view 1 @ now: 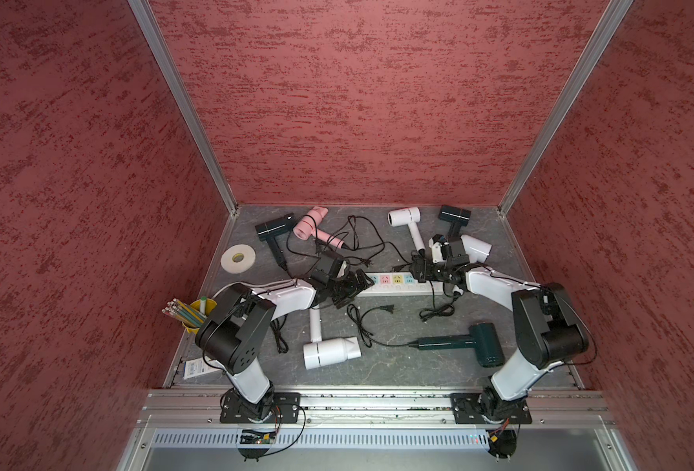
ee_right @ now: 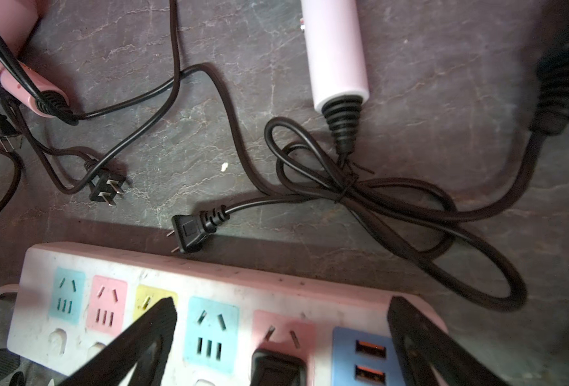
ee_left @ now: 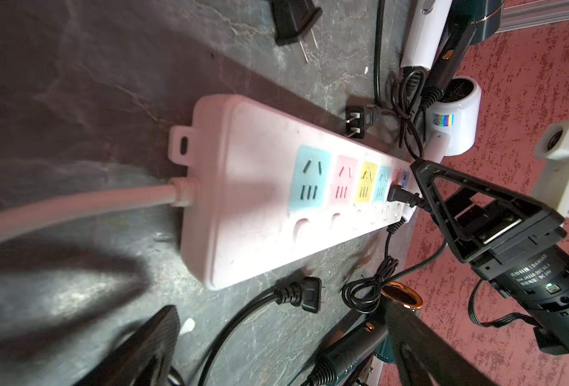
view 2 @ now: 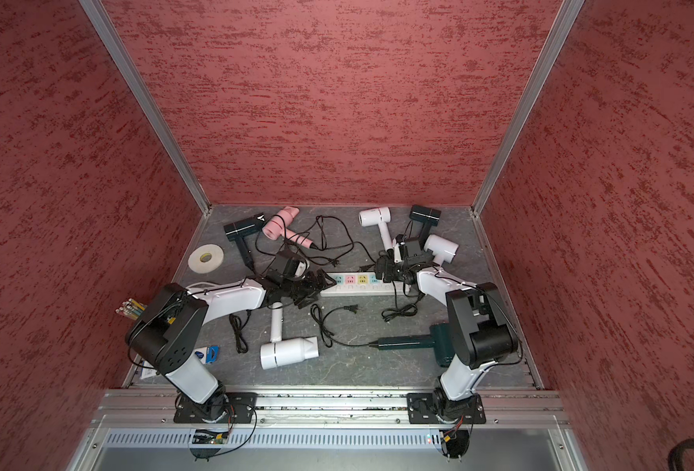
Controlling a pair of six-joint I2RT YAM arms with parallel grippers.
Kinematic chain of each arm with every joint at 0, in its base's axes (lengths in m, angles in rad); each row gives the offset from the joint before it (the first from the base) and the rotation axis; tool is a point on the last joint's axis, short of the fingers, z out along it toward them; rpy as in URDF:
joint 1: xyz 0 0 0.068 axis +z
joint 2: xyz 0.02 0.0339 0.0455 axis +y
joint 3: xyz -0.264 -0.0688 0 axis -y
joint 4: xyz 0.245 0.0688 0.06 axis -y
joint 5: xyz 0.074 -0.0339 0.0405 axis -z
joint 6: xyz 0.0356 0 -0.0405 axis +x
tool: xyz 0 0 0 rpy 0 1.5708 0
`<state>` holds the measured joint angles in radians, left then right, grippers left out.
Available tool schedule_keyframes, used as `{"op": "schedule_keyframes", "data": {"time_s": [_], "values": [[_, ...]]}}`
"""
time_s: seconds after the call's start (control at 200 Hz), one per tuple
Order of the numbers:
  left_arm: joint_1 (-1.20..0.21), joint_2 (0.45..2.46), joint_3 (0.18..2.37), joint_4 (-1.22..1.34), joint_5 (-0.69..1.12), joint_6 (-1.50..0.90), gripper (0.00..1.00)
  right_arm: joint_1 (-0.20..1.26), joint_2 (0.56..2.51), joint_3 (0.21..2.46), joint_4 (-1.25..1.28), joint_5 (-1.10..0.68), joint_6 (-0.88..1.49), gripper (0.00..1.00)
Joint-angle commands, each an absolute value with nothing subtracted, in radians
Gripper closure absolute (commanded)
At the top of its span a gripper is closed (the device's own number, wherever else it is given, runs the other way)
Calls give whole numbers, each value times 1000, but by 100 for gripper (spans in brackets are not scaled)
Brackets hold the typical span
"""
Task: Charge the blow dryers
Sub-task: Adjust the socket at the center of the board.
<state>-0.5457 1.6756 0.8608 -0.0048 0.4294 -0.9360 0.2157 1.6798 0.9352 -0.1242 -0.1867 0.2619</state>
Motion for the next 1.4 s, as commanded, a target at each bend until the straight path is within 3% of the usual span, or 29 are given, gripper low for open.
{"op": "schedule_keyframes", "data": {"time_s": [0.0, 0.446, 0.766, 1.393], "values": [[-574, 1651, 853, 27, 412, -955, 2, 185, 1625, 937, -98, -200, 298, 1], [-582, 1755, 941, 31, 383, -959, 2, 133, 1751, 925, -56, -360, 299, 4], [-530, 1839, 997, 43, 391, -959, 2, 145, 1649, 763, 13, -501, 307, 12], [-436, 1861, 1031, 10, 394, -929, 2, 440, 1595, 692, 17, -518, 286, 18]]}}
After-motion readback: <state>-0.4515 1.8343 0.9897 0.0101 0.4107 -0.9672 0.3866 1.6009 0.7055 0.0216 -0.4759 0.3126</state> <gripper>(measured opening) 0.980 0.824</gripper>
